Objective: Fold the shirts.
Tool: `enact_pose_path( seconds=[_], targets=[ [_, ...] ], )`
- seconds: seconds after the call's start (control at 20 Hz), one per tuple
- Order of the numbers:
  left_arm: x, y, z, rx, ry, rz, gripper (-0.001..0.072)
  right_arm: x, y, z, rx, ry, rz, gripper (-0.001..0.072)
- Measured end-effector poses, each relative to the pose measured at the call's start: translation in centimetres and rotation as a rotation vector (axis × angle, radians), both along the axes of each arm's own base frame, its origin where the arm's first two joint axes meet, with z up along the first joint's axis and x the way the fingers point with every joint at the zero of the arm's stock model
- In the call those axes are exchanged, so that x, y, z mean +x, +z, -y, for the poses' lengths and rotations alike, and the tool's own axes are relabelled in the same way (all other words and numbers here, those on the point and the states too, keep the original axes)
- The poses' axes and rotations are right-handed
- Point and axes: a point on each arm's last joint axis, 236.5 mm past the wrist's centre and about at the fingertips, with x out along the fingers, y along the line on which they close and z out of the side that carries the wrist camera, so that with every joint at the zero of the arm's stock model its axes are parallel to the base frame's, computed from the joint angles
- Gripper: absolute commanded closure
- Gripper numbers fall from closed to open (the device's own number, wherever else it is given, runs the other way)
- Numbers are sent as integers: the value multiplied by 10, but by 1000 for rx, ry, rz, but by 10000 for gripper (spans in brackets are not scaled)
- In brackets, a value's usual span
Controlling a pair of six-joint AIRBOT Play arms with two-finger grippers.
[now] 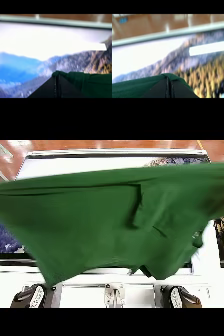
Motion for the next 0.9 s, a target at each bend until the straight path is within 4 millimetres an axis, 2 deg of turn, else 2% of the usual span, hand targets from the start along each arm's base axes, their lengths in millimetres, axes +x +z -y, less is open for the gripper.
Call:
enact_pose_path(
  seconds=[0.15, 0.25, 0.4, 0.55, 0.7, 0.85, 0.9],
  targets=[
    [51, -84, -22, -98, 27, -185, 677, 56, -83, 23, 143, -2, -198, 650],
    [83, -129, -36, -144, 50, -269, 677, 101, -130, 28, 244, 10, -261, 650],
    [135, -181, -48, -202, 65, -344, 677, 176, -193, 23, 325, 2, -282, 650],
    [186, -219, -52, -238, 76, -347, 676, 243, -246, 7, 348, -36, -237, 649],
    [227, -253, -46, -257, 83, -338, 676, 281, -298, -15, 342, -59, -229, 649],
    [246, -295, -31, -275, 67, -393, 675, 290, -347, -41, 344, -44, -295, 649],
    [248, -311, -23, -283, 54, -429, 646, 289, -362, -50, 349, -32, -330, 630]
  ],
)
